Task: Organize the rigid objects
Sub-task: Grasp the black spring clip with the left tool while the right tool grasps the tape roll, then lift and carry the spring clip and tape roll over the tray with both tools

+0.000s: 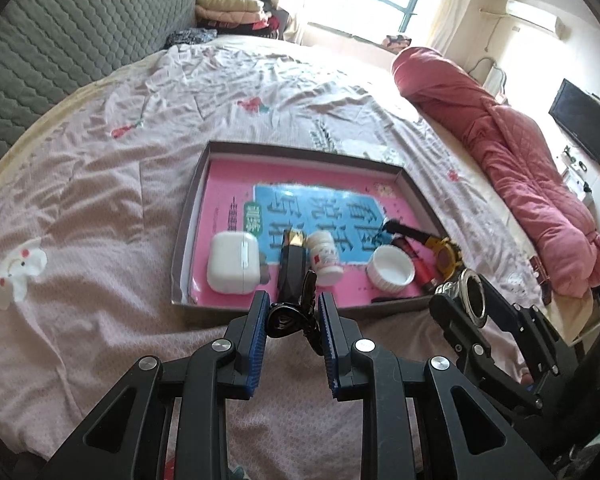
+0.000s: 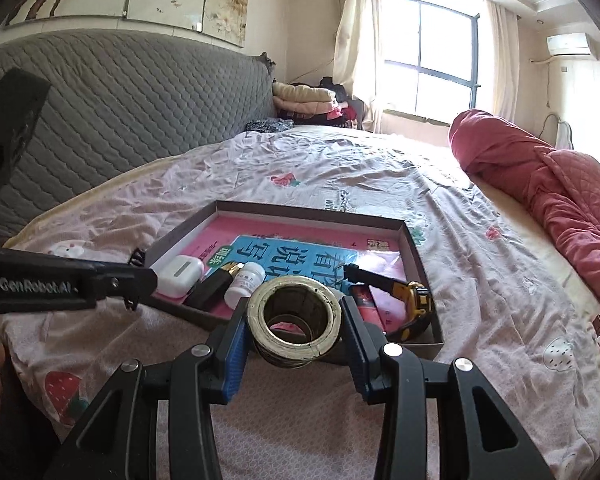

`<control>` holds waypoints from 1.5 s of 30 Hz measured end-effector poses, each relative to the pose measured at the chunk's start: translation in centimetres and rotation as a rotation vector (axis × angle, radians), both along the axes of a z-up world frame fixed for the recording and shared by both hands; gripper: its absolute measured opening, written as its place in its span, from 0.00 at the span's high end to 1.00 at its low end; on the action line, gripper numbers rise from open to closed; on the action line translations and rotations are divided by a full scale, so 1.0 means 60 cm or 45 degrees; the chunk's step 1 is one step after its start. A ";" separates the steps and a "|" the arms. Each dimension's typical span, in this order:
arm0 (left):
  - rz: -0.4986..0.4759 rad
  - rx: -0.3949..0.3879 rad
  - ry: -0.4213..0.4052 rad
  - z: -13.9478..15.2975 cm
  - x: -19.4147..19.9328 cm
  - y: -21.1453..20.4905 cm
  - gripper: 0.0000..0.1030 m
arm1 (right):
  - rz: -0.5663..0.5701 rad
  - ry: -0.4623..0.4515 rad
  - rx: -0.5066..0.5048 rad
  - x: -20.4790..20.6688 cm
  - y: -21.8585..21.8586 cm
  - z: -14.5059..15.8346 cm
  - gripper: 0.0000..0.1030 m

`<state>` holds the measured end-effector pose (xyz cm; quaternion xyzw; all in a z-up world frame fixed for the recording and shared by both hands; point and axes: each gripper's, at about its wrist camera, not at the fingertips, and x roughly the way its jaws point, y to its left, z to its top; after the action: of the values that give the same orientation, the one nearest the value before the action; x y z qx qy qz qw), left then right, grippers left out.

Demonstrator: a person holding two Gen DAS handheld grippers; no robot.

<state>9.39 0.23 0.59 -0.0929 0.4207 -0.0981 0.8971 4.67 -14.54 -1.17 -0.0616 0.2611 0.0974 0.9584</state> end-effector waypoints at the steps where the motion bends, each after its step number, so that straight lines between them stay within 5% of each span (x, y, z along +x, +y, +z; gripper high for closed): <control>1: 0.001 -0.001 -0.006 0.004 0.002 0.001 0.75 | -0.006 -0.013 -0.002 0.000 -0.001 0.003 0.58; 19: 0.011 0.026 -0.053 0.021 0.051 -0.003 0.75 | -0.169 -0.151 0.069 0.029 -0.067 0.045 0.58; 45: -0.010 0.063 0.060 -0.059 0.113 -0.015 0.75 | -0.210 -0.089 0.067 0.093 -0.093 0.008 0.58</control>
<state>16.20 -0.69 -2.92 -0.0715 0.4443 -0.0889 0.8886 10.25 -20.09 -0.71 -0.0181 0.2291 0.0227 0.9730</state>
